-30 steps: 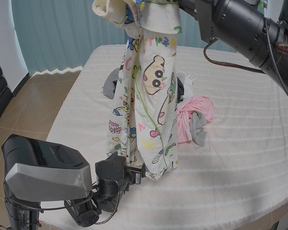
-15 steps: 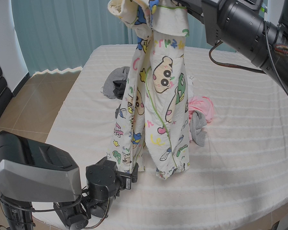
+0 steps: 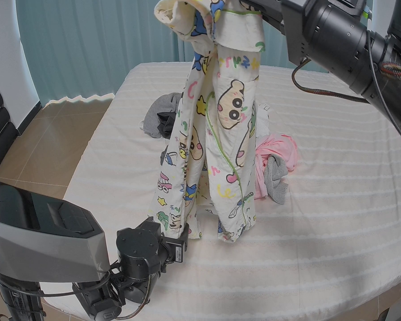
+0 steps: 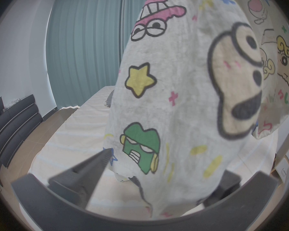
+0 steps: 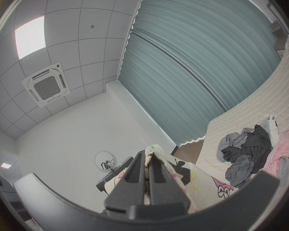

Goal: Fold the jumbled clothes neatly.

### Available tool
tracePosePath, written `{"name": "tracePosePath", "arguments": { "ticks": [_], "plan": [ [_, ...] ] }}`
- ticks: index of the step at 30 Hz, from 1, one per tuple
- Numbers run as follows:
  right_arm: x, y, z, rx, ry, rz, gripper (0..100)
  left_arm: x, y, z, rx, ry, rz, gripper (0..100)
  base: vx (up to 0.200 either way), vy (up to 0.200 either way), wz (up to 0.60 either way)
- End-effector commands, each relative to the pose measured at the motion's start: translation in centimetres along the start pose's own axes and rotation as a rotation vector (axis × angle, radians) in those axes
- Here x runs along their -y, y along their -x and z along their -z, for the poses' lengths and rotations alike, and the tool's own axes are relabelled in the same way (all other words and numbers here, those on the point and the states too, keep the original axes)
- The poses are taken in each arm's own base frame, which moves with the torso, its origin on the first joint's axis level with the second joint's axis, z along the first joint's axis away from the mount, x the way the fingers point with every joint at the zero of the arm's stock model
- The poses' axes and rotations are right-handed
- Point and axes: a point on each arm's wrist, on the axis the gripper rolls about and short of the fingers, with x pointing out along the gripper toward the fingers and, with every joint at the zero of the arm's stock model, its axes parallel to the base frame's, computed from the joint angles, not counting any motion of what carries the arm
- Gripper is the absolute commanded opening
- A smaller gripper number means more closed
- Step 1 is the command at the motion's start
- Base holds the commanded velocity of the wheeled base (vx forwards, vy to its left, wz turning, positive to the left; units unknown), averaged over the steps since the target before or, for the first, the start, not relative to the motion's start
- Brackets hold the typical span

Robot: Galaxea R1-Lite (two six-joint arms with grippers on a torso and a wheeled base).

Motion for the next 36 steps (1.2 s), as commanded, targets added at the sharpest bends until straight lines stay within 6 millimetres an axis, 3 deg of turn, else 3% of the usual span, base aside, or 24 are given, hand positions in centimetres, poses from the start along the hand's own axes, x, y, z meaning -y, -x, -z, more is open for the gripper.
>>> {"name": "tracePosePath", "arguments": {
  "ticks": [1, 9, 17, 25, 36],
  "plan": [
    [0.3, 0.0, 0.1, -0.003, 0.002, 0.009, 0, 0.1, 0.1, -0.1, 0.011, 0.007, 0.006, 0, 0.0, 0.0, 0.0],
    [1.8, 0.2, -0.6, 0.016, 0.022, 0.056, 0, -0.1, 2.3, 1.2, -0.059, -0.018, 0.045, 0, 0.0, 0.0, 0.0],
    [3.5, 0.7, -0.8, 0.019, 0.041, 0.12, 0, -1.8, 4.8, -0.4, -0.04, 0.01, 0.041, 0, 0.0, 0.0, 0.0],
    [5.9, 3.0, -0.6, -0.005, 0.061, 0.223, 0, -3.9, 8.2, -4.9, 0.109, 0.134, 0.121, 0, 0.0, 0.0, 0.0],
    [6.7, 7.3, -2.0, 0.026, 0.086, 0.3, 0, -7.2, 9.4, -10.0, 0.337, 0.238, 0.137, 0, 0.0, 0.0, 0.0]
  ]
}}
